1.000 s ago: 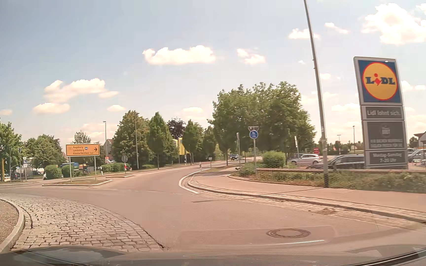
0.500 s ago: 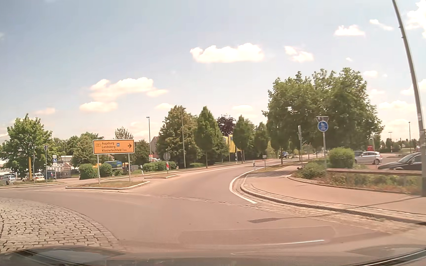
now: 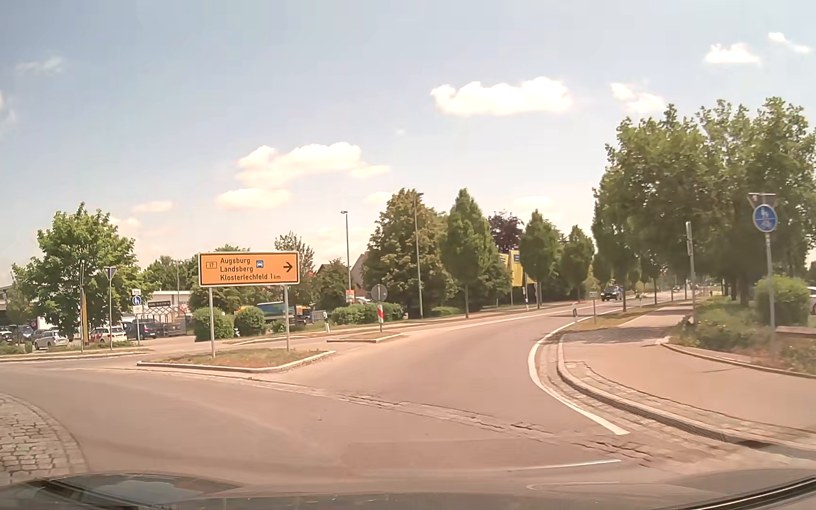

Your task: Follow the waypoints while adhering to traffic rules and regulations

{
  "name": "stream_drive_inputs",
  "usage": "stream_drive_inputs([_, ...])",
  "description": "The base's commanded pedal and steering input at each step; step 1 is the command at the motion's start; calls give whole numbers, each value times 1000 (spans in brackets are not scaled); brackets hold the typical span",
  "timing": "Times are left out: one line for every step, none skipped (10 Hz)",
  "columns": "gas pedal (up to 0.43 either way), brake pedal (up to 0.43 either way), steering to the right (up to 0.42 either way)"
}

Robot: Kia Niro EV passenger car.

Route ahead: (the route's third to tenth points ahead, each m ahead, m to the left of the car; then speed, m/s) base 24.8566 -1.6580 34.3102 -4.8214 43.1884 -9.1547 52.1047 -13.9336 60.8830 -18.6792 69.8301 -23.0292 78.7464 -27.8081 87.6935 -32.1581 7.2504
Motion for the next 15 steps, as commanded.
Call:
stream_drive_inputs([220, 12, -82])
stream_drive_inputs([220, 12, -50])
stream_drive_inputs([220, 12, -20])
stream_drive_inputs([220, 6, 14])
stream_drive_inputs([220, 12, 39])
stream_drive_inputs([220, 6, 51])
stream_drive_inputs([228, 12, 64])
stream_drive_inputs([228, 12, 71])
stream_drive_inputs([228, 12, 81])
stream_drive_inputs([228, 12, 91])
stream_drive_inputs([248, 12, 102])
stream_drive_inputs([248, 12, 102])
stream_drive_inputs([248, 12, 102])
stream_drive_inputs([280, 12, 105])
stream_drive_inputs([280, 12, 110])
